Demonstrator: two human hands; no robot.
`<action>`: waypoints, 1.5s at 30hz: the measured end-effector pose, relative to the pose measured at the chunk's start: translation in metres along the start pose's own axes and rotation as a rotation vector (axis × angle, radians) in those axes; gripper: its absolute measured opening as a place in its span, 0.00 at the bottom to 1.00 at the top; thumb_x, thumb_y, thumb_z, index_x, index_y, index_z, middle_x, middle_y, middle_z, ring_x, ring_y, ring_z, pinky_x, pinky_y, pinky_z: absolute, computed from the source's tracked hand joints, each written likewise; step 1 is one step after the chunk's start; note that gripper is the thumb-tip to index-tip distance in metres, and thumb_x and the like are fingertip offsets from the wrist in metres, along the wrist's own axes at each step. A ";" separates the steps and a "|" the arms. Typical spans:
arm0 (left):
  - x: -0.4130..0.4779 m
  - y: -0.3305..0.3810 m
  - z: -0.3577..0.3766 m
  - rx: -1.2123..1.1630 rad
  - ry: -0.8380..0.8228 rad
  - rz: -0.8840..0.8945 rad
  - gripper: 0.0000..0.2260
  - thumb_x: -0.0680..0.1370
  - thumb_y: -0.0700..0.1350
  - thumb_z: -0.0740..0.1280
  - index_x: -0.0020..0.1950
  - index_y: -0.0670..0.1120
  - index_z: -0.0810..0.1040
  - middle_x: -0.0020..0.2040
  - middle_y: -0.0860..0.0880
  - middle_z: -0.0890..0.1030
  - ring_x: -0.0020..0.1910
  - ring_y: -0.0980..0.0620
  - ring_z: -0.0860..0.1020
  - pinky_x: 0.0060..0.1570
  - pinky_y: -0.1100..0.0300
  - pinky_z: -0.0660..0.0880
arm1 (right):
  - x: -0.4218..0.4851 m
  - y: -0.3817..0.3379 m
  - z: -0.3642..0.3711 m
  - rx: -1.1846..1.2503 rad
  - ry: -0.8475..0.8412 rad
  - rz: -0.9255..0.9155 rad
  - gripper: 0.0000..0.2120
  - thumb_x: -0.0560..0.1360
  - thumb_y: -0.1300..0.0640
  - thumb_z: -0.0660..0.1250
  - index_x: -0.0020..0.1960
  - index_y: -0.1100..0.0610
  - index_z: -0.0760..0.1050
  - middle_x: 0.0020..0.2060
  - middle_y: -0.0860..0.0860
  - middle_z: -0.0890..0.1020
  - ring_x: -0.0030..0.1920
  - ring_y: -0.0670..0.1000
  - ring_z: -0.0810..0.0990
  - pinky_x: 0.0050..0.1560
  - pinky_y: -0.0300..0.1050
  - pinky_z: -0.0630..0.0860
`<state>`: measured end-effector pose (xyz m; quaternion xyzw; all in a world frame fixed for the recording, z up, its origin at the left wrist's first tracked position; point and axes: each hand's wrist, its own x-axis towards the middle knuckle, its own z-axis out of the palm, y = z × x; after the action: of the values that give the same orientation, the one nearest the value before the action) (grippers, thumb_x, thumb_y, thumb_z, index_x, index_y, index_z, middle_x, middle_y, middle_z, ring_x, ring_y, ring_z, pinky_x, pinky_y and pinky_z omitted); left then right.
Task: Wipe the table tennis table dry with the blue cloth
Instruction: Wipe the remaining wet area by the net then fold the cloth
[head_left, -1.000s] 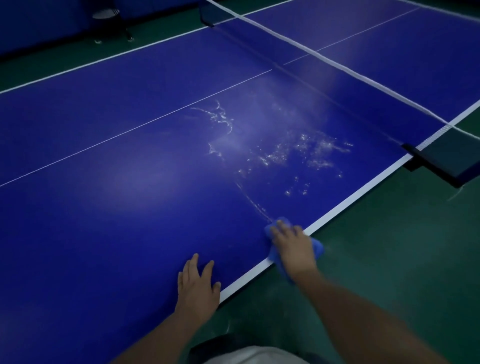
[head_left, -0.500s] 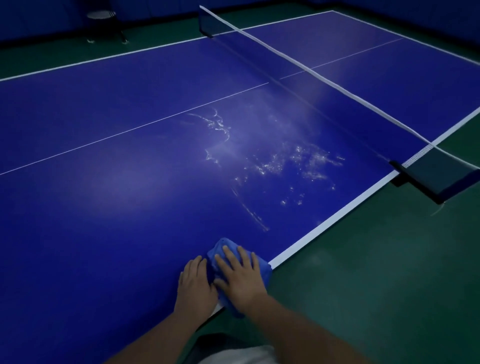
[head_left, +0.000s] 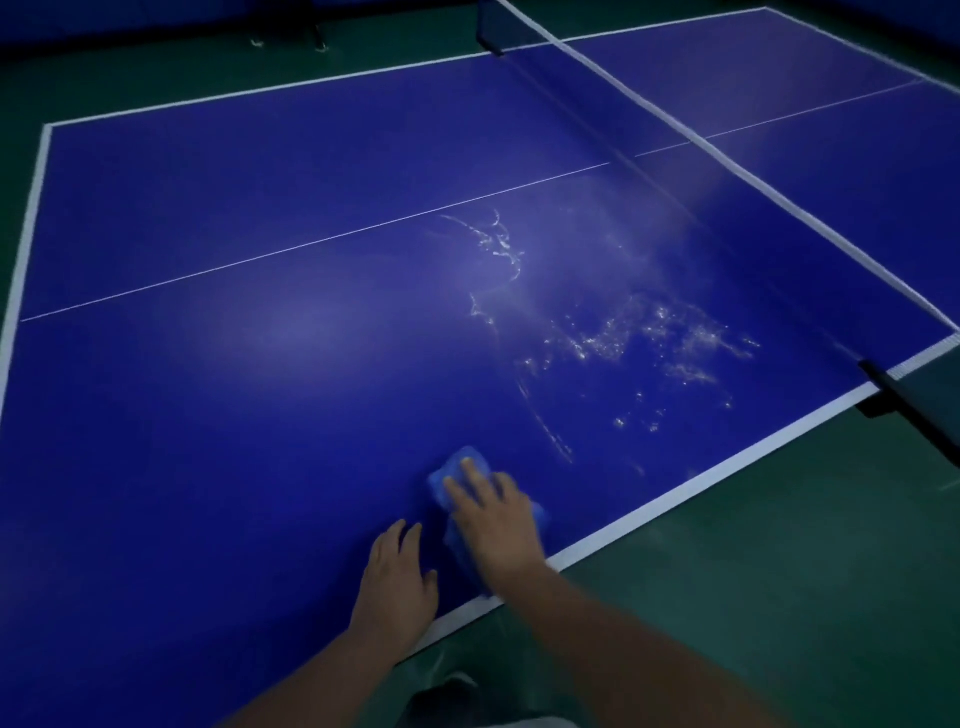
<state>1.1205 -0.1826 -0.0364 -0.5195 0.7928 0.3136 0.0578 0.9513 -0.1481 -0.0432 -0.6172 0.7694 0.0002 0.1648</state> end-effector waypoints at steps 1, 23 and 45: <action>0.002 -0.001 -0.001 -0.048 0.011 -0.011 0.26 0.83 0.49 0.60 0.80 0.46 0.58 0.80 0.47 0.58 0.79 0.49 0.55 0.77 0.54 0.58 | 0.001 -0.015 0.011 0.038 -0.057 -0.060 0.23 0.79 0.45 0.64 0.74 0.45 0.70 0.77 0.49 0.66 0.68 0.63 0.72 0.58 0.61 0.77; -0.007 0.014 0.000 0.016 0.030 -0.093 0.28 0.83 0.49 0.59 0.81 0.45 0.55 0.81 0.42 0.50 0.80 0.44 0.50 0.77 0.50 0.57 | -0.041 0.063 -0.055 0.036 0.053 0.353 0.24 0.86 0.49 0.53 0.81 0.46 0.55 0.81 0.52 0.54 0.68 0.60 0.69 0.63 0.52 0.69; -0.058 0.038 0.024 0.083 -0.045 -0.053 0.25 0.83 0.48 0.57 0.81 0.48 0.57 0.81 0.43 0.49 0.80 0.43 0.47 0.79 0.48 0.48 | -0.064 0.189 -0.051 0.186 0.127 0.908 0.16 0.84 0.55 0.57 0.71 0.53 0.68 0.74 0.60 0.62 0.66 0.66 0.66 0.65 0.61 0.67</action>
<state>1.1084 -0.1133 -0.0143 -0.5302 0.7895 0.2906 0.1054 0.7708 -0.0529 -0.0176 -0.1996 0.9669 -0.0346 0.1550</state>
